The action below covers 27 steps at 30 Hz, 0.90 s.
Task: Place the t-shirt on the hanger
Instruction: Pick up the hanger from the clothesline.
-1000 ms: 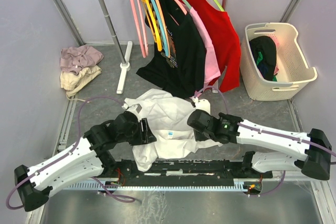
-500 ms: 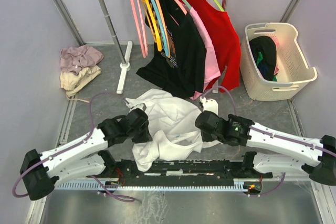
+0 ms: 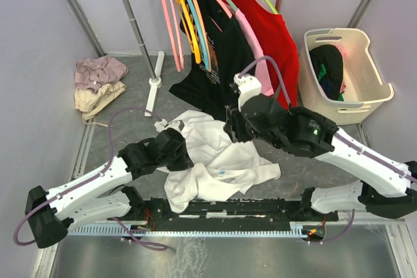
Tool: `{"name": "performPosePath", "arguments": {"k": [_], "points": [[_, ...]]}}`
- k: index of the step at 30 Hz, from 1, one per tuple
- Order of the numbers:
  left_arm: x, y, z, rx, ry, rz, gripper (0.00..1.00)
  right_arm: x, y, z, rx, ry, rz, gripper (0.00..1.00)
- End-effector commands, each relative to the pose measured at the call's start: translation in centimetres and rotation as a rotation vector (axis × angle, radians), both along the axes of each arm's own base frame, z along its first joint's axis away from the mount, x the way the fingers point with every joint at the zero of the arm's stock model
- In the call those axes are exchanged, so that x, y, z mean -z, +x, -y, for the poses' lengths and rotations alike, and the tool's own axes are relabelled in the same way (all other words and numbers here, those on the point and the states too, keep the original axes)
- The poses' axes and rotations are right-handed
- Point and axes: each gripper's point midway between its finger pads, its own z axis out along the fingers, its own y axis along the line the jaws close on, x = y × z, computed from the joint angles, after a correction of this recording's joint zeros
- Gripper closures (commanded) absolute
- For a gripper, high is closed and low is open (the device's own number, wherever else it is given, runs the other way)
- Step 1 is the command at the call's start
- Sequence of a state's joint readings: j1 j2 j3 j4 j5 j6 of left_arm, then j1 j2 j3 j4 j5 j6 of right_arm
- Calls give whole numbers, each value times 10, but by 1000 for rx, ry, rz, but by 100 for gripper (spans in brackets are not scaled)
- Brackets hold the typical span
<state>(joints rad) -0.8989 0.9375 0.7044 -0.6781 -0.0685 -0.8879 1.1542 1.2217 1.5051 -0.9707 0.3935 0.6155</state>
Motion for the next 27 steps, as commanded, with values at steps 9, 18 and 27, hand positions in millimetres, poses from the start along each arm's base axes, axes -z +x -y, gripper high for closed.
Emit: {"name": "performPosePath", "arguments": {"k": [9,18,27], "points": [[-12,-5,-7,38,-33,61,93,-128,95,-30,106,45,354,59],[-14,-7,-6,57,-38,61,92,-154,171,-24,193,84,418,59],[-19,-8,-7,64,-40,66,92,-153,210,-31,164,140,415,56]]}}
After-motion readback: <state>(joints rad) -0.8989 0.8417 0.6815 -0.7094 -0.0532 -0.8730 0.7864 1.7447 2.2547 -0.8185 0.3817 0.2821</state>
